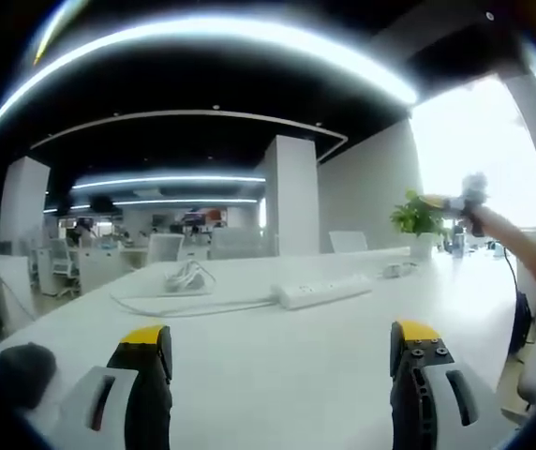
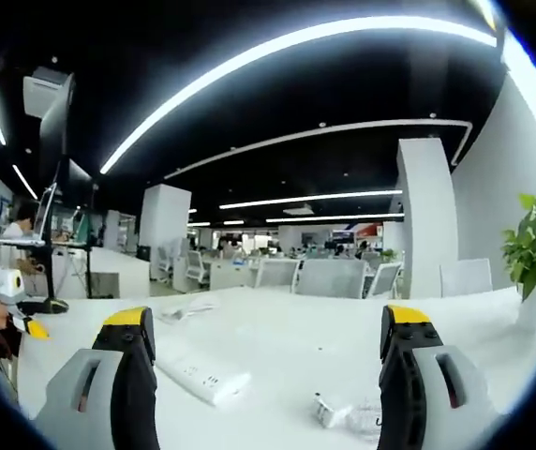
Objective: Straighten the power strip on the desk, plug the charger into it
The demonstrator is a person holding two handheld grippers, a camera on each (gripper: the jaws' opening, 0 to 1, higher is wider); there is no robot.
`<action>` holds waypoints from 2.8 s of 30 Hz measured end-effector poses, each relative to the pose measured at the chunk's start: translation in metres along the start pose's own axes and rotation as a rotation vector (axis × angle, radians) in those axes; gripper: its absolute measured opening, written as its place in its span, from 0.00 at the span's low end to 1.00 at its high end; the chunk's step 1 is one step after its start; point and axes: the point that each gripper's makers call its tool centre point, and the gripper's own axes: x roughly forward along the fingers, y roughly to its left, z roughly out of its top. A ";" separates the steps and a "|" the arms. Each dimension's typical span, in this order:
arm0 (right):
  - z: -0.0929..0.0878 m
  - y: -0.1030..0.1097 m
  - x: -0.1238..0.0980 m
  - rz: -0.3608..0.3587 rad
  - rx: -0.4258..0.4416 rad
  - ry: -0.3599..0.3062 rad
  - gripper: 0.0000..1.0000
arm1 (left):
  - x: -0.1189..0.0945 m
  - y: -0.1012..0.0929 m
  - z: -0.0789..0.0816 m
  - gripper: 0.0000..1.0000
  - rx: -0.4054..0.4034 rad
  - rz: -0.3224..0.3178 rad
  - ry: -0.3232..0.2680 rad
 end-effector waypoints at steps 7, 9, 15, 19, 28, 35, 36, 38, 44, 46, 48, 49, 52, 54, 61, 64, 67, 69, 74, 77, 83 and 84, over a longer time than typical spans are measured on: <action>-0.002 -0.012 0.008 -0.014 -0.029 -0.008 1.00 | 0.001 -0.001 -0.001 0.99 -0.002 -0.001 0.003; -0.003 -0.013 0.011 -0.007 -0.023 -0.002 1.00 | 0.001 -0.002 -0.002 0.99 -0.001 0.000 0.004; -0.007 -0.016 0.020 0.004 -0.024 0.002 1.00 | 0.002 -0.001 -0.003 0.99 -0.002 0.001 0.007; -0.013 -0.018 0.027 0.007 -0.030 0.023 1.00 | 0.001 -0.001 -0.004 0.99 -0.002 0.001 0.008; -0.023 -0.031 0.039 -0.016 -0.029 0.051 1.00 | 0.002 -0.002 -0.006 0.99 -0.001 -0.004 0.013; -0.031 -0.041 0.045 -0.035 -0.010 0.052 1.00 | 0.001 -0.002 -0.006 0.99 -0.001 -0.003 0.014; -0.032 -0.042 0.046 -0.038 -0.009 0.052 1.00 | 0.001 -0.002 -0.006 0.99 0.001 -0.003 0.015; -0.033 -0.044 0.047 -0.035 -0.014 0.054 1.00 | 0.001 -0.001 -0.005 0.99 0.001 0.000 0.011; -0.039 -0.055 0.051 -0.044 -0.011 0.065 1.00 | 0.002 -0.002 -0.002 0.99 -0.001 0.002 0.002; -0.041 -0.056 0.052 -0.044 -0.010 0.067 1.00 | 0.003 -0.003 -0.002 0.99 -0.001 0.001 0.001; -0.043 -0.055 0.052 -0.038 -0.017 0.070 1.00 | 0.003 -0.003 -0.002 0.99 0.000 0.001 0.001; -0.044 -0.052 0.052 -0.021 -0.022 0.066 1.00 | 0.003 -0.003 -0.002 0.99 -0.001 0.001 0.001; -0.050 -0.054 0.053 -0.019 -0.032 0.085 1.00 | 0.003 -0.004 -0.003 0.99 0.001 -0.002 0.005; -0.052 -0.055 0.054 -0.015 -0.026 0.086 1.00 | 0.004 -0.004 -0.003 0.99 0.000 -0.003 0.004; -0.060 -0.058 0.057 0.001 -0.031 0.085 1.00 | 0.005 -0.005 -0.003 0.99 0.006 -0.003 0.010; -0.061 -0.062 0.059 0.000 -0.041 0.083 1.00 | 0.006 -0.006 -0.003 0.99 0.008 -0.005 0.009; -0.063 -0.062 0.059 -0.002 -0.027 0.078 1.00 | 0.007 -0.006 -0.002 0.99 0.007 -0.005 0.007; -0.064 -0.063 0.059 -0.004 -0.023 0.075 1.00 | 0.007 -0.006 -0.003 0.99 0.006 -0.005 0.010; -0.066 -0.064 0.061 0.011 -0.026 0.077 1.00 | 0.006 -0.005 -0.005 0.99 0.007 -0.002 0.014; -0.068 -0.066 0.063 0.017 -0.031 0.085 1.00 | 0.005 -0.004 -0.005 0.99 0.008 0.000 0.016; -0.072 -0.072 0.066 0.022 -0.026 0.087 1.00 | 0.004 -0.002 -0.004 0.99 0.012 0.008 0.013; -0.072 -0.073 0.066 0.022 -0.026 0.088 1.00 | 0.004 -0.001 -0.004 0.99 0.012 0.008 0.014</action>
